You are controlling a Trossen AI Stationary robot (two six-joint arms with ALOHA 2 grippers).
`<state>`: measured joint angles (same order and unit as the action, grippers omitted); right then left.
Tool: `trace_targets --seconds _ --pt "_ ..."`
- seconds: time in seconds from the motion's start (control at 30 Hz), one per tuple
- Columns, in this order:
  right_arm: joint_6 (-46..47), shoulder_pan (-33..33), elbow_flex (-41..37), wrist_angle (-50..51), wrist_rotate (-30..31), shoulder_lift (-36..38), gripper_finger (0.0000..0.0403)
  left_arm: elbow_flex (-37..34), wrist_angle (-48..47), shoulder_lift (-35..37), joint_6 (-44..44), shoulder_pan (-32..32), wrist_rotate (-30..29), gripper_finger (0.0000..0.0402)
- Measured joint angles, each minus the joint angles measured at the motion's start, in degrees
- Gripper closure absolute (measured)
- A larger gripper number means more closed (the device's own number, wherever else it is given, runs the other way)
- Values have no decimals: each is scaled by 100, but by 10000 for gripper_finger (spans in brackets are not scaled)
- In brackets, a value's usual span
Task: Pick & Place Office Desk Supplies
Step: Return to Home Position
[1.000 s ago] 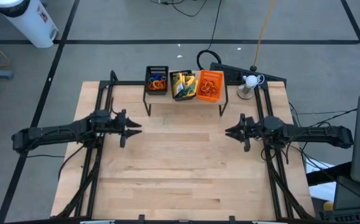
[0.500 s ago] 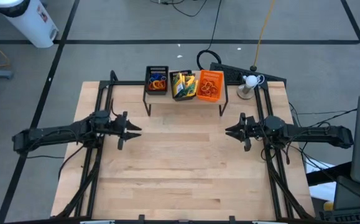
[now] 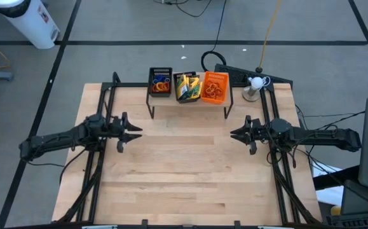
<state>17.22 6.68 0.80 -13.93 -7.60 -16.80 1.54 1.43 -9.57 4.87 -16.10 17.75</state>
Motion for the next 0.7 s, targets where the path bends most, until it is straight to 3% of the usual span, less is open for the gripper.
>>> trace_targets --seconds 0.27,0.7 --pt "-209 -2 0 -200 2 3 328 -2 -138 485 -6 0 -1138 275" --pt "-231 -1 0 -248 2 0 328 -4 -133 548 296 3 -1185 275"
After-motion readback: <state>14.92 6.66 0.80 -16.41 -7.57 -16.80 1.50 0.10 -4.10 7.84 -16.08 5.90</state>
